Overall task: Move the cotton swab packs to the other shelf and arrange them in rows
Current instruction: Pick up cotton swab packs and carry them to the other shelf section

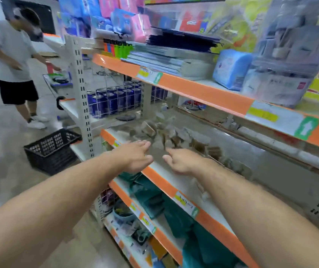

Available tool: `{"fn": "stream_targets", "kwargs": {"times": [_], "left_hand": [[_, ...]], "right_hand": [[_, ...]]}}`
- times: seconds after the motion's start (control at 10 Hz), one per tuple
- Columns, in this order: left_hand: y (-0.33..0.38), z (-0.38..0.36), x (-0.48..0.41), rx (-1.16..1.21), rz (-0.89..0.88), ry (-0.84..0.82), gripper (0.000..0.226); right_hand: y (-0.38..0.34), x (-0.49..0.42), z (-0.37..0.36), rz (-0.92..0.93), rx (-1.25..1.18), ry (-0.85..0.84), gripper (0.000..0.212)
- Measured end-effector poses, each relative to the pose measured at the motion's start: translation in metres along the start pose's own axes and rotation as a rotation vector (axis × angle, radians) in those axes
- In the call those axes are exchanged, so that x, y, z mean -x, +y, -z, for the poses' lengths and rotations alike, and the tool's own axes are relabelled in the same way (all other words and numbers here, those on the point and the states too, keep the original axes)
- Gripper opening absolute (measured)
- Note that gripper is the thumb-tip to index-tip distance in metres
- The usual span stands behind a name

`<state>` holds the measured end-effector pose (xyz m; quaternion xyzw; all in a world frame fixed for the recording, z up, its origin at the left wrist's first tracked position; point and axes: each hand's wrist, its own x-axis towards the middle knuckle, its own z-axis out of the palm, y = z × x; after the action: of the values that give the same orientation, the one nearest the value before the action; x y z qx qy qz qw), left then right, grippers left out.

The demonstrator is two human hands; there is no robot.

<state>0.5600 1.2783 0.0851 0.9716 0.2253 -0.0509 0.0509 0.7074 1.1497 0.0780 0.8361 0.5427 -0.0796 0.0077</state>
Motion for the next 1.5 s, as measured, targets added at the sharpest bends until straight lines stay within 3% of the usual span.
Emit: {"fn": "stream_targets", "kwargs": {"times": [0.2, 0.4, 0.5, 0.6, 0.7, 0.8, 0.9, 1.0, 1.1, 1.2, 1.3, 1.4, 1.5], "left_hand": [[0.005, 0.006, -0.075, -0.067, -0.149, -0.040, 0.067], [0.022, 0.004, -0.135, -0.001, -0.210, -0.071, 0.058], [0.025, 0.006, -0.161, -0.016, -0.300, -0.014, 0.050], [0.022, 0.001, -0.188, -0.047, -0.360, -0.028, 0.057], [0.012, 0.000, -0.208, -0.229, -0.475, 0.004, 0.065], [-0.002, -0.005, -0.228, -0.166, -0.483, -0.064, 0.065], [-0.014, 0.000, -0.238, -0.155, -0.459, -0.136, 0.045], [-0.023, -0.001, -0.253, -0.075, -0.514, -0.046, 0.049], [-0.034, -0.005, -0.266, 0.054, -0.471, -0.083, 0.056], [-0.047, -0.003, -0.279, 0.047, -0.442, -0.098, 0.056], [-0.066, 0.000, -0.295, -0.062, -0.462, -0.045, 0.050], [-0.082, 0.008, -0.308, -0.101, -0.417, 0.031, 0.057], [-0.091, 0.013, -0.321, -0.057, -0.350, 0.055, 0.033]], "right_hand": [[0.034, -0.023, -0.001, -0.226, -0.082, -0.052, 0.047], [0.082, -0.050, 0.004, -0.312, -0.011, 0.038, 0.047], [0.095, -0.066, 0.002, -0.333, 0.014, 0.002, 0.047], [0.100, -0.079, 0.004, -0.365, 0.004, -0.042, 0.049], [0.105, -0.095, 0.003, -0.393, -0.023, -0.029, 0.049], [0.108, -0.109, 0.003, -0.450, -0.067, 0.003, 0.043], [0.109, -0.122, 0.006, -0.511, -0.052, 0.045, 0.036], [0.107, -0.140, 0.010, -0.586, -0.066, 0.087, 0.038], [0.101, -0.161, 0.013, -0.627, -0.042, 0.098, 0.030], [0.099, -0.177, 0.012, -0.661, -0.051, 0.093, 0.018], [0.096, -0.187, 0.013, -0.650, -0.017, 0.035, 0.019], [0.087, -0.192, 0.020, -0.681, 0.012, 0.040, 0.022], [0.083, -0.196, 0.025, -0.687, -0.001, 0.073, 0.028]]}}
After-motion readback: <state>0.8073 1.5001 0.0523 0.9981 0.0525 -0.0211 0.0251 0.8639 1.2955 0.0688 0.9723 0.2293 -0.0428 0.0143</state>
